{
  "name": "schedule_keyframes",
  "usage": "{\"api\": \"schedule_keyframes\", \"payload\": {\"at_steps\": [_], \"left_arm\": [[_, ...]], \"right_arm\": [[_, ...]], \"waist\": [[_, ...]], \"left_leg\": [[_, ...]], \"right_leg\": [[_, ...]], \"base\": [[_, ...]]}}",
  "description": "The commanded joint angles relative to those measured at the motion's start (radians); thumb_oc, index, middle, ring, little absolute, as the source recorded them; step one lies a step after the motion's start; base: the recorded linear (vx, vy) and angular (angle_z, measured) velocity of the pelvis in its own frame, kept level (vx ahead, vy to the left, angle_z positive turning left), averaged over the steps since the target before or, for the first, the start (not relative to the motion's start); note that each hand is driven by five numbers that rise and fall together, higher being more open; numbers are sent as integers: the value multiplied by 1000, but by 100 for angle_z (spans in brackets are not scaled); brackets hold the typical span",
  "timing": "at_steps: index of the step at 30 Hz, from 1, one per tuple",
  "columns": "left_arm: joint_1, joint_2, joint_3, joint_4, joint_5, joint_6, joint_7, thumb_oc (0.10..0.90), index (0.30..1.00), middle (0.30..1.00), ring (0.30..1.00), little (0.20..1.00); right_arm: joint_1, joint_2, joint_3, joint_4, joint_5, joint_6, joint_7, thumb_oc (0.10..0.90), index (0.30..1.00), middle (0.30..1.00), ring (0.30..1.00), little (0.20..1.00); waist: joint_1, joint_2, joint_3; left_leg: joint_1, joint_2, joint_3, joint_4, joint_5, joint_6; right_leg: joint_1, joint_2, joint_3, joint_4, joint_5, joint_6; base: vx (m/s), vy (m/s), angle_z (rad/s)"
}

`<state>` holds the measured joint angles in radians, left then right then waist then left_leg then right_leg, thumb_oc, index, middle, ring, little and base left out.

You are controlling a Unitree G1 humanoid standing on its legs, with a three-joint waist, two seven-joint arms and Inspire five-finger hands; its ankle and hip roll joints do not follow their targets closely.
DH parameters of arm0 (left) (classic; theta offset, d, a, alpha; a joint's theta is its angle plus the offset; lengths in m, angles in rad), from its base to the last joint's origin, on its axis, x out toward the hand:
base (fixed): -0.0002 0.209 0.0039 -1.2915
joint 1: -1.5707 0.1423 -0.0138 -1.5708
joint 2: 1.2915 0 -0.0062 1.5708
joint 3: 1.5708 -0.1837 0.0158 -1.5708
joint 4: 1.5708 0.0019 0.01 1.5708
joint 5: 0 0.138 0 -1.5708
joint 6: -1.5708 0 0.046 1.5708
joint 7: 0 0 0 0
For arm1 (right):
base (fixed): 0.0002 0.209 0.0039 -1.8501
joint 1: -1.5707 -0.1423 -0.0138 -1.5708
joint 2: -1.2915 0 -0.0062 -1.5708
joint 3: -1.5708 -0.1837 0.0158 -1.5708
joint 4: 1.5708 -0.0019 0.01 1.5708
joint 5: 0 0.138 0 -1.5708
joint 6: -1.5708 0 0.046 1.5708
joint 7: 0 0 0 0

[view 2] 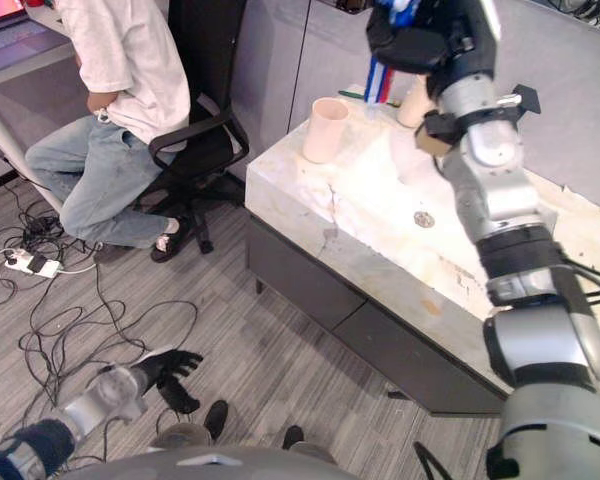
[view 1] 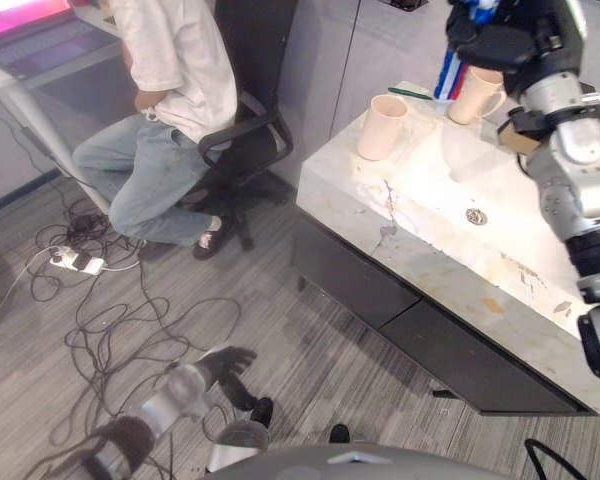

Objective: Organize the bathroom.

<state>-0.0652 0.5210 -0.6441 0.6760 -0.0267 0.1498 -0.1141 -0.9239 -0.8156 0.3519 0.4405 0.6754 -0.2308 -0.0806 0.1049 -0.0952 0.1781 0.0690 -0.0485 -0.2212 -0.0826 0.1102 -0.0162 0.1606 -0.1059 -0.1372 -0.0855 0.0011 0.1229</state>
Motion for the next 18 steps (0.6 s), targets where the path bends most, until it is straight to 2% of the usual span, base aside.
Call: {"api": "schedule_keyframes", "payload": {"at_steps": [1,3,4,5,7,10,12,14,16,18], "left_arm": [[16,-44,6,2,16,-132,47,800,900,900,900,900],[35,-52,33,32,-1,-155,73,800,900,900,900,900],[36,-52,37,37,-7,-157,77,800,900,900,900,900],[43,-59,59,74,-18,-191,94,800,900,900,900,900],[53,-61,84,96,-11,-231,84,800,900,900,900,900],[74,-81,114,167,-12,-268,88,800,900,900,900,900],[83,-97,123,233,-4,-293,88,800,900,900,900,900],[86,-115,138,286,-10,-293,88,800,900,900,900,900],[88,-121,143,298,45,-309,117,800,900,900,900,900],[90,-118,149,305,16,-289,117,800,900,900,900,900]], "right_arm": [[-146,-24,-53,-56,-109,-144,-134,400,300,300,300,300],[-105,-23,-85,-124,-144,-139,-164,400,300,300,300,300],[-100,-22,-90,-135,-148,-136,-168,400,300,300,300,300],[-98,-24,-107,-174,-164,-115,-182,400,300,300,300,300],[-121,-36,-100,-184,-166,-98,-208,400,300,300,300,300],[-179,-89,-79,-189,-86,-54,-198,400,300,300,300,300],[-192,-106,-72,-175,-54,-51,-180,400,300,300,300,300],[-198,-104,-74,-171,-39,-22,-172,400,300,300,300,300],[-185,-105,-79,-174,-52,-16,-178,400,300,300,300,300],[-139,-107,-105,-196,-52,-20,-184,400,300,300,300,300]], "waist": [[11,-7,-87],[16,-13,-58],[16,-13,-55],[22,-15,-46],[23,-16,-56],[17,-11,-96],[11,-7,-112],[8,-1,-125],[-6,7,-134],[-21,14,-140]], "left_leg": [[-45,-15,183,309,-49,-1],[-120,0,185,423,-25,-15],[-129,3,185,432,-27,-15],[-149,18,192,431,-44,-13],[-115,48,211,341,-59,-15],[-34,92,194,159,-33,-31],[-11,101,165,110,-22,-42],[7,85,129,72,-34,-42],[28,84,154,22,-57,-38],[34,85,174,-5,-64,-33]], "right_leg": [[-95,83,14,2,114,-72],[-76,70,2,9,109,-81],[-74,69,0,9,107,-82],[-62,62,-9,11,99,-81],[-55,58,-30,9,88,-76],[-52,56,-38,0,78,-71],[-54,52,-25,-2,76,-68],[-57,48,-7,-2,76,-63],[-58,39,-1,-2,78,-55],[-61,38,6,-2,80,-47]], "base": [[60,-82,29],[53,-60,51],[94,-39,53],[112,-11,42],[153,21,25],[139,103,17],[102,136,16],[75,129,15],[57,152,-4],[35,138,-6]]}}
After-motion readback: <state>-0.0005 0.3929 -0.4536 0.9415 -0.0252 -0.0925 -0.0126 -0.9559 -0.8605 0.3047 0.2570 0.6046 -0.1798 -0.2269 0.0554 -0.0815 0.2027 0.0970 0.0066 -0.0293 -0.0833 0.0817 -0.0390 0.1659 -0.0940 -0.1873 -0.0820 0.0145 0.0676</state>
